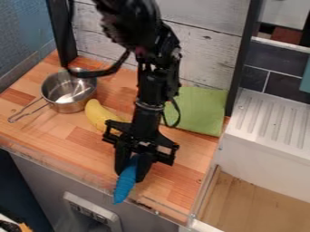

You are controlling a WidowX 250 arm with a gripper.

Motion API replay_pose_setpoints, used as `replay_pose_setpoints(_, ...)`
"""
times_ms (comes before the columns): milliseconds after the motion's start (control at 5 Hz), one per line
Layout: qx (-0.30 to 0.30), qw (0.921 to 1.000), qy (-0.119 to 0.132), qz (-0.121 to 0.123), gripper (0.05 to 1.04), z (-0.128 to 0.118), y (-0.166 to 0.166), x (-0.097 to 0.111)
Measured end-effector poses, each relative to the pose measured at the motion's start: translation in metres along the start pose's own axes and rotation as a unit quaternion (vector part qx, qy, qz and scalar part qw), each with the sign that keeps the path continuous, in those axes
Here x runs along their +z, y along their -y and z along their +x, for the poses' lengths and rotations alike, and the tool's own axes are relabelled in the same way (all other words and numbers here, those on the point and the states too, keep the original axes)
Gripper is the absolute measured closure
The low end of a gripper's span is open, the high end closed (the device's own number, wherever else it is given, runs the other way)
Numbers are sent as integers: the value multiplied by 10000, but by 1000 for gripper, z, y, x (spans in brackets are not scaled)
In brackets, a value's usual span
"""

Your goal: Put the fork in the lower right corner of the table

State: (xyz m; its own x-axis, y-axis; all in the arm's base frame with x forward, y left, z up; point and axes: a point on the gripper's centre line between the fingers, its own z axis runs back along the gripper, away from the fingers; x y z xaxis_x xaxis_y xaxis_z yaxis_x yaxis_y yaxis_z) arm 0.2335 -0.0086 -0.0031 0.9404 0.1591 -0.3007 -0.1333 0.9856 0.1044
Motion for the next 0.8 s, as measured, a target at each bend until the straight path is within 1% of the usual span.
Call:
replay_pose_setpoints(200, 19, 10000, -97, -10, 650, 4, 2, -1)
replay_pose_setpoints(400, 60, 9997, 151, -156, 354, 26, 9, 6)
replay_pose_setpoints(600, 142, 9995, 67, -279, 101, 23, 4, 5)
replay_pose_setpoints(800, 117, 9994, 36, -319, 77, 16, 3, 10)
